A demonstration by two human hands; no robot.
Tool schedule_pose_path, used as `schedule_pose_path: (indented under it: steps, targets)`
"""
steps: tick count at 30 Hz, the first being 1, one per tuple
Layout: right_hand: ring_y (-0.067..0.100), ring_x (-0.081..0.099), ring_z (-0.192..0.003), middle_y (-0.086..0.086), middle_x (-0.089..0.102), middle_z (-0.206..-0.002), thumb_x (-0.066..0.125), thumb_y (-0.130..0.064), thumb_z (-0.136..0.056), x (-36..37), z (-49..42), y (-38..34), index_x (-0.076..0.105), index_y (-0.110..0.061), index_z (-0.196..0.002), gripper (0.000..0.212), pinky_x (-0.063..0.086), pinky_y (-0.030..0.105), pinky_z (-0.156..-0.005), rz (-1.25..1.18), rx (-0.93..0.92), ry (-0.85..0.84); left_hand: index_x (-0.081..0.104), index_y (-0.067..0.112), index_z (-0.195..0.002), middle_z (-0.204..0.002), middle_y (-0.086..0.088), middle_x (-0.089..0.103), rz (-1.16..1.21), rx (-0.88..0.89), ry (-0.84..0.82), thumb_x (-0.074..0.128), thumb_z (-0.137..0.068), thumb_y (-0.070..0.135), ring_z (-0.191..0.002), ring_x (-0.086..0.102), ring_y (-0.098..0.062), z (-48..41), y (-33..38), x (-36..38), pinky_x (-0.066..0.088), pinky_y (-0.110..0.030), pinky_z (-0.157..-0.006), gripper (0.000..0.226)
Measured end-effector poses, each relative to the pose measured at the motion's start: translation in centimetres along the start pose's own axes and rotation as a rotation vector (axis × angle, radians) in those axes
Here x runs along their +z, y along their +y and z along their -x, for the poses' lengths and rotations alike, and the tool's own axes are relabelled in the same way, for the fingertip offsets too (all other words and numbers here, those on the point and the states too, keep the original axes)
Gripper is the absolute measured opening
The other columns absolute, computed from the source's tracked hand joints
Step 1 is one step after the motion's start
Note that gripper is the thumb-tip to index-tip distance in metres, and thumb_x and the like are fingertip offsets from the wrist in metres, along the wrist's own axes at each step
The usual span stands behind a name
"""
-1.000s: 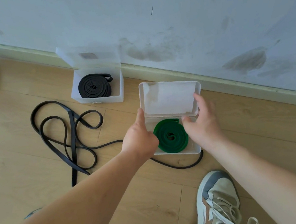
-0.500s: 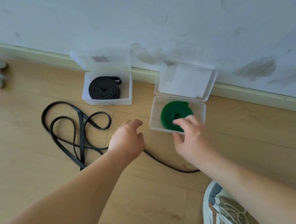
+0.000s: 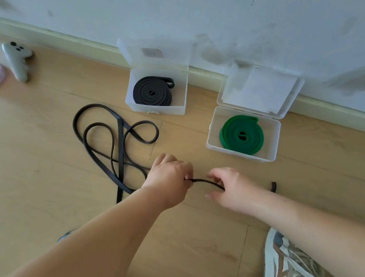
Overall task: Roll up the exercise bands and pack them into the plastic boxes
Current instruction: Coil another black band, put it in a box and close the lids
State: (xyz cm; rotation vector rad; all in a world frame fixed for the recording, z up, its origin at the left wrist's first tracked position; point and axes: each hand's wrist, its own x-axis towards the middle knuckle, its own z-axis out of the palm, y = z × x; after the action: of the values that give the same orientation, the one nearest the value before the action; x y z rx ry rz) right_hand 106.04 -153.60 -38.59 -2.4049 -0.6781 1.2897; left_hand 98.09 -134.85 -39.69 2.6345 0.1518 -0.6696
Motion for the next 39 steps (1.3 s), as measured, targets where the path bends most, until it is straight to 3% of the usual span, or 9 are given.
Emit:
schedule_pose_path:
  steps: [5, 7, 12, 17, 20, 24, 29, 33, 39]
  targets:
    - [0.005, 0.059, -0.068, -0.011, 0.066, -0.078, 0.066, -0.034, -0.097, -2.7, 0.3, -2.3, 0.069, -0.032, -0.093, 0.005, 0.053, 0.029, -0.071, -0.288, -0.084, 0.162, 0.058, 0.027, -0.096, -0.085, 0.007, 0.065, 0.396, -0.082, -0.035, 0.064, -0.096, 0.031, -0.081, 0.063, -0.02, 0.5, 1.8, -7.3, 0.056, -0.036, -0.076, 0.008]
    - [0.006, 0.047, -0.056, -0.005, 0.058, -0.065, 0.065, -0.031, -0.098, -5.2, 1.6, -4.2, 0.071, -0.027, -0.082, 0.018, 0.042, 0.024, -0.059, -0.296, -0.133, 0.205, 0.059, 0.027, -0.093, -0.084, 0.009, 0.064, 0.355, -0.072, -0.072, 0.072, -0.089, 0.039, -0.078, 0.063, -0.016, 1.5, 2.0, -10.7, 0.057, -0.034, -0.073, 0.018]
    - [0.014, 0.065, -0.082, -0.007, 0.073, -0.089, 0.06, -0.036, -0.1, -12.6, 7.2, -9.1, 0.075, -0.028, -0.078, 0.028, 0.052, 0.031, -0.075, -0.303, -0.207, 0.096, 0.057, 0.025, -0.076, -0.077, 0.006, 0.063, 0.062, -0.182, -0.249, 0.076, -0.079, 0.053, -0.071, 0.06, -0.015, 6.1, 0.9, -16.2, 0.051, -0.03, -0.065, 0.034]
    - [0.016, 0.055, -0.08, 0.004, 0.07, -0.086, 0.055, -0.042, -0.096, -17.4, 13.4, -11.9, 0.069, -0.023, -0.074, 0.032, 0.047, 0.037, -0.089, -0.265, -0.146, 0.006, 0.062, 0.033, -0.08, -0.084, 0.009, 0.065, 0.18, -0.211, -0.089, 0.076, -0.079, 0.041, -0.08, 0.065, -0.017, 12.0, 1.7, -21.8, 0.057, -0.033, -0.074, 0.016]
    - [0.019, 0.059, -0.089, 0.016, 0.073, -0.113, 0.051, -0.034, -0.104, -19.6, 16.9, -12.6, 0.07, -0.023, -0.073, 0.038, 0.042, 0.043, -0.11, -0.199, -0.087, 0.0, 0.064, 0.037, -0.077, -0.076, 0.013, 0.067, 0.283, -0.134, 0.048, 0.078, -0.083, 0.029, -0.07, 0.063, -0.008, 15.3, 3.9, -26.5, 0.051, -0.024, -0.065, 0.017]
    - [0.008, 0.052, -0.132, -0.011, 0.07, -0.125, 0.04, -0.047, -0.105, -21.6, 20.8, -14.5, 0.079, -0.031, -0.097, 0.043, 0.026, 0.045, -0.123, -0.147, -0.057, -0.034, 0.075, 0.039, -0.084, -0.08, 0.013, 0.073, 0.446, -0.051, 0.256, 0.081, -0.084, 0.033, -0.067, 0.062, -0.007, 19.7, 9.3, -32.0, 0.052, -0.021, -0.067, 0.008]
    - [0.008, 0.062, -0.123, -0.01, 0.077, -0.114, 0.038, -0.039, -0.109, -22.7, 25.5, -20.5, 0.076, -0.016, -0.107, 0.045, 0.034, 0.043, -0.117, -0.473, -0.274, 0.151, 0.077, 0.038, -0.088, -0.082, 0.006, 0.075, 0.565, 0.035, 0.52, 0.081, -0.082, 0.027, -0.073, 0.068, -0.012, 22.2, 16.6, -34.6, 0.061, -0.03, -0.073, 0.013]
    - [0.008, 0.066, -0.076, -0.012, 0.064, -0.066, 0.047, -0.037, -0.106, -23.7, 28.4, -23.4, 0.065, -0.013, -0.084, 0.037, 0.048, 0.047, -0.104, -0.641, -0.343, 0.326, 0.063, 0.036, -0.104, -0.079, 0.009, 0.072, 0.658, 0.097, 0.689, 0.082, -0.081, 0.022, -0.067, 0.064, -0.004, 22.3, 19.2, -35.0, 0.048, -0.02, -0.058, 0.033]
    - [0.028, 0.072, -0.104, 0.013, 0.076, -0.098, 0.061, -0.033, -0.1, -22.4, 29.8, -23.3, 0.058, -0.02, -0.074, 0.029, 0.051, 0.061, -0.102, -0.669, -0.41, 0.481, 0.061, 0.037, -0.113, -0.082, 0.003, 0.069, 0.698, 0.141, 0.488, 0.064, -0.084, 0.007, -0.074, 0.065, -0.013, 22.7, 17.4, -32.6, 0.057, -0.027, -0.07, 0.041]
